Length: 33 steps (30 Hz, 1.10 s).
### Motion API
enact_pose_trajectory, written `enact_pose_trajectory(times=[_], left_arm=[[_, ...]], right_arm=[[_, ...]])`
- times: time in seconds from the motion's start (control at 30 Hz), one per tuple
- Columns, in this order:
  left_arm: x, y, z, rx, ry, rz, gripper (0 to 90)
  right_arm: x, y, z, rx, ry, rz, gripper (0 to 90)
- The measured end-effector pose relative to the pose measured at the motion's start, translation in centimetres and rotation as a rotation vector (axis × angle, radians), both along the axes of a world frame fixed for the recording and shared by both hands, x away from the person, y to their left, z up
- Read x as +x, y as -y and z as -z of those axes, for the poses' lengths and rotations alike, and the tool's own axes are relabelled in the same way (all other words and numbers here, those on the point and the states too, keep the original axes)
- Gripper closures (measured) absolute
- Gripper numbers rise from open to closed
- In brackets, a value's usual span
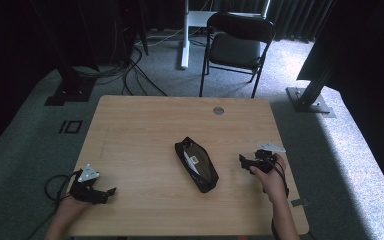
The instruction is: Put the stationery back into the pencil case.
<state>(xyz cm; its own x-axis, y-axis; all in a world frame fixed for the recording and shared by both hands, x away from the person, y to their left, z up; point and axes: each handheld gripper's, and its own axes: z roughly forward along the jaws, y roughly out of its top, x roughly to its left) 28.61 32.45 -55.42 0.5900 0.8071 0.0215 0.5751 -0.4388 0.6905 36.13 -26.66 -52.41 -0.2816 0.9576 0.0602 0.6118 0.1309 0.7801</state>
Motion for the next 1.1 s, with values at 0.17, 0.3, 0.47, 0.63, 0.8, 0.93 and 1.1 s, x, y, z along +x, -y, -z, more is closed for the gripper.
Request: enact_pose_trajectory(times=[0.17,0.3,0.47,0.63,0.8,0.93,1.1], left_arm=[[0.0,0.0,0.0,0.000,0.000,0.000,1.6],[0.0,0.0,0.0,0.000,0.000,0.000,1.6],[0.0,0.0,0.0,0.000,0.000,0.000,1.6],[0.0,0.0,0.0,0.000,0.000,0.000,1.6],[0.0,0.0,0.0,0.000,0.000,0.000,1.6],[0.1,0.0,0.0,-0.001,0.000,-0.003,1.6],[0.1,0.0,0.0,-0.001,0.000,-0.003,1.6]], right_arm=[[-0.4,1.3,1.0,-0.026,-0.023,0.024,16.6],[-1.0,2.1,1.8,-0.033,-0.038,0.042,16.6],[-1.8,2.7,2.6,-0.047,-0.056,0.051,16.4],[-2.5,3.2,3.5,-0.059,-0.061,0.064,14.2],[-2.8,3.3,3.5,-0.062,-0.059,0.079,13.8],[-2.8,3.3,3.5,-0.062,-0.062,0.085,13.1],[-2.8,3.3,3.5,-0.062,-0.062,0.086,13.0]])
